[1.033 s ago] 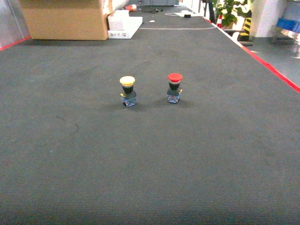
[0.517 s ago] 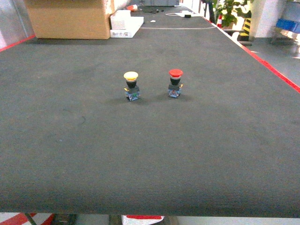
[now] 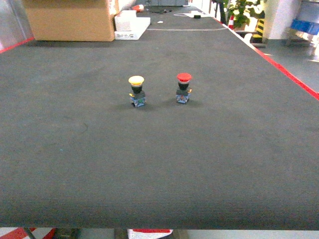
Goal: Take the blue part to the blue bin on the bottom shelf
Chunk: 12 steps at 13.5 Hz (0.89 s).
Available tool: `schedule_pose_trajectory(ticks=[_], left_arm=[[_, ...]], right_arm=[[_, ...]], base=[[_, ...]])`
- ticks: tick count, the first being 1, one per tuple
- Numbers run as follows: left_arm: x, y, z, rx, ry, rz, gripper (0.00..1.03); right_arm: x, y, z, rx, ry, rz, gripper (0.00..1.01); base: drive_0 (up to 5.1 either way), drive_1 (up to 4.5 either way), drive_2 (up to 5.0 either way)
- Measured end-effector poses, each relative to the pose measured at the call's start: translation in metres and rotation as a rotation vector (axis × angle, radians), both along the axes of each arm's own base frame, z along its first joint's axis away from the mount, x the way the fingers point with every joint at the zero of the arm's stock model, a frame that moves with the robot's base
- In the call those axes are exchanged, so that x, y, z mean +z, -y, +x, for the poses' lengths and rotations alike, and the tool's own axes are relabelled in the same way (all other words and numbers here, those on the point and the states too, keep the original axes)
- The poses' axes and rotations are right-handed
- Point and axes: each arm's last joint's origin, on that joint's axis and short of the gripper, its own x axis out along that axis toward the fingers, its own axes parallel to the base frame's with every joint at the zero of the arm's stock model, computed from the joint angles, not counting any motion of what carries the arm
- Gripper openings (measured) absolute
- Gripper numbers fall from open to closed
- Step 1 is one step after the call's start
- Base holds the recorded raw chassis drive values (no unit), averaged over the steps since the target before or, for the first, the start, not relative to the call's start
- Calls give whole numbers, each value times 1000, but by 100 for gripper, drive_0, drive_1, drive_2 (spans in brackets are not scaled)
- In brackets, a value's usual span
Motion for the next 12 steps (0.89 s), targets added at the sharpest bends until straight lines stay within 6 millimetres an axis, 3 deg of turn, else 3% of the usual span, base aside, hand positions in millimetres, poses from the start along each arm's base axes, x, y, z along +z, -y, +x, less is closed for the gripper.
schedule_pose_trajectory(ticks=[12], left_arm=[[0,0,0,-2,-1,0,43]], right_arm=[[0,0,0,-1,0,0,98]], base=[[-176,-176,-176]])
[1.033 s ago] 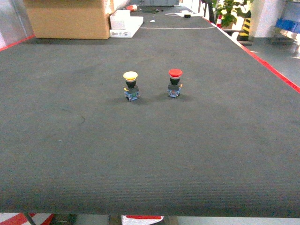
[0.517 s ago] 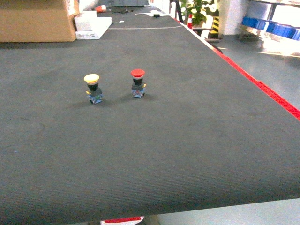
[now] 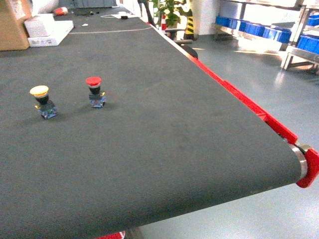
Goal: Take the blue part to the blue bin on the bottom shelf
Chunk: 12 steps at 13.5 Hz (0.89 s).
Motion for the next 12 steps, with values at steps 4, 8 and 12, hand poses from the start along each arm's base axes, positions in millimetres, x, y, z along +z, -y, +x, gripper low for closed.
schedule_pose_trajectory(ticks=[4,8,12], left_arm=[[0,0,0,0,0,0,43],[0,0,0,0,0,0,43],[0,0,0,0,0,0,43]], right_arm=[[0,0,0,0,0,0,98],[0,0,0,0,0,0,98],[0,0,0,0,0,0,98]], base=[[-171,-171,-171],[-171,-171,-171],[-171,-171,-171]])
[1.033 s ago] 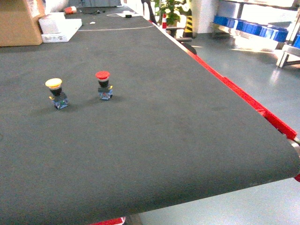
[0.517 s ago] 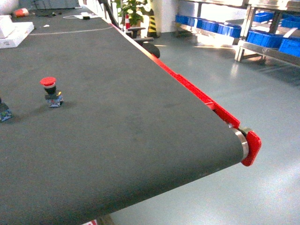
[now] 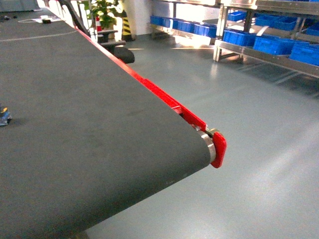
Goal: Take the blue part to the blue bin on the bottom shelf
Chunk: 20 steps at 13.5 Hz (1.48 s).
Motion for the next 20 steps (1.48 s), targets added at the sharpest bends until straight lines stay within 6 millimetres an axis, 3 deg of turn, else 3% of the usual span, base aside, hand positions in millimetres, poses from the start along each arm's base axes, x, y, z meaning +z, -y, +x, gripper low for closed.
schedule_pose_trajectory(ticks=[20], left_arm=[[0,0,0,0,0,0,43]], right_arm=[[0,0,0,0,0,0,98]], base=[[-160,-160,-160]])
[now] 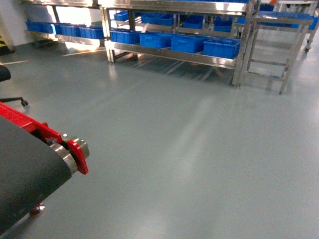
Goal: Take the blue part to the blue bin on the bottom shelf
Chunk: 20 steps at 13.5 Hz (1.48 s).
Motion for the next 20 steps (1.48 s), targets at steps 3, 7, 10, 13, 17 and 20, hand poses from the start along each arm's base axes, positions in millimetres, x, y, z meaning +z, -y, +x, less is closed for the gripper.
schedule_pose_trajectory(ticks=[3,7,10,13,17,20], left_arm=[[0,0,0,0,0,0,43],[0,0,0,0,0,0,43],[0,0,0,0,0,0,43],[0,0,0,0,0,0,43],[0,0,0,0,0,0,43],[0,0,0,0,0,0,43]], right_arm=[[0,0,0,0,0,0,98],[0,0,0,0,0,0,98],[0,0,0,0,0,0,98],[0,0,0,0,0,0,98],[0,0,0,0,0,0,98],[0,0,0,0,0,0,98]], base=[[-153,-153,-153],[-152,-152,-152],[-155,-155,-155],[-158,-158,-158],[-161,-161,-161],[-157,-157,-157]])
